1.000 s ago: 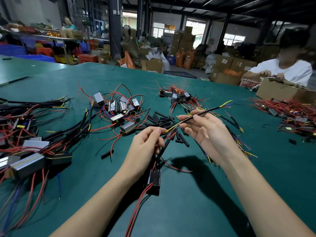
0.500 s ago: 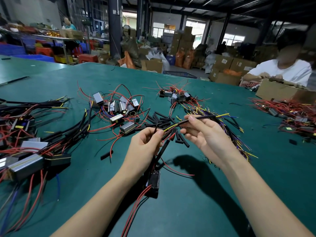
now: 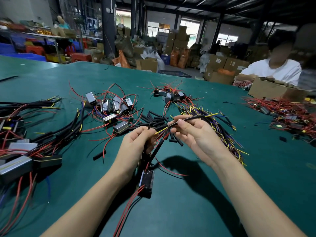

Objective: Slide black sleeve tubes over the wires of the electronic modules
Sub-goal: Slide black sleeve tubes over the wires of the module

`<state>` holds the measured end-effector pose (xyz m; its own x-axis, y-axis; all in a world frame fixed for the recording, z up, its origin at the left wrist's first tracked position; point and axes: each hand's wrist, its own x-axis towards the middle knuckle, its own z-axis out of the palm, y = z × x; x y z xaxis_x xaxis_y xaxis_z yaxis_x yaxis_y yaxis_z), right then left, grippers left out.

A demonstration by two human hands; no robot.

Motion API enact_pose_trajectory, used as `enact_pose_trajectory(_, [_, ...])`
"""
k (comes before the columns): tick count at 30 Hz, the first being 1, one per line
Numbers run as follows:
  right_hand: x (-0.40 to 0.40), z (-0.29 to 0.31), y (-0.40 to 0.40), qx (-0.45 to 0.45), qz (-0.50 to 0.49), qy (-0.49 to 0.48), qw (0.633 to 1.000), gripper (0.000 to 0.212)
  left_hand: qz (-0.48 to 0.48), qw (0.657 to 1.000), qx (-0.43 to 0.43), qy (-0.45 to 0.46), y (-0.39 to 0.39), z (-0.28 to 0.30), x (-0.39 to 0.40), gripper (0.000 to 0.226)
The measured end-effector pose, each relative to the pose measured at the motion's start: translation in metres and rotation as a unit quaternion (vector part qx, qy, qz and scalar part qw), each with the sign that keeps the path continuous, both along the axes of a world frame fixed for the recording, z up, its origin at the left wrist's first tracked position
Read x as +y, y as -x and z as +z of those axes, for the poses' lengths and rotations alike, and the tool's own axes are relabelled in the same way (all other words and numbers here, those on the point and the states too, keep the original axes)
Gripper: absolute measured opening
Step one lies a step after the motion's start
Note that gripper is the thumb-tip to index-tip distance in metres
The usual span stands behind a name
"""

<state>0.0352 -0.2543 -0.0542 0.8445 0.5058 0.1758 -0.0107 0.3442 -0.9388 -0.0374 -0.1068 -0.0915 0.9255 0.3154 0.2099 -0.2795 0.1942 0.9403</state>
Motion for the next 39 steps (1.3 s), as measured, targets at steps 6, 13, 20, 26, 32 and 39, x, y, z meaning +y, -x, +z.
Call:
enact_pose_trajectory(6, [-0.001,0.001,0.002,0.000,0.013,-0.014,1.000,0.015,-0.003,0.999,0.012,0.033,-0.005,-0.003,-0.001,0.010])
enact_pose_trajectory(13, [0.002,0.000,0.004,0.014,0.019,-0.031,0.999,0.016,0.005,1.000,-0.004,0.013,-0.006,-0.007,0.002,0.008])
enact_pose_trajectory(20, [0.004,-0.004,0.005,0.030,0.015,-0.073,0.997,0.017,0.023,0.999,-0.021,-0.020,-0.003,-0.005,0.001,0.010])
enact_pose_trajectory(26, [0.009,-0.010,0.007,0.035,0.018,-0.096,0.995,0.017,0.026,0.999,-0.019,-0.015,-0.001,-0.003,0.001,0.008])
enact_pose_trajectory(32, [0.012,-0.012,0.009,-0.030,0.014,-0.056,0.998,0.019,0.042,0.999,-0.002,-0.010,-0.001,-0.003,0.001,0.008])
enact_pose_trajectory(39, [0.017,-0.013,0.011,-0.066,-0.006,-0.030,0.997,0.017,0.047,0.998,0.031,0.025,-0.003,-0.004,0.005,0.019])
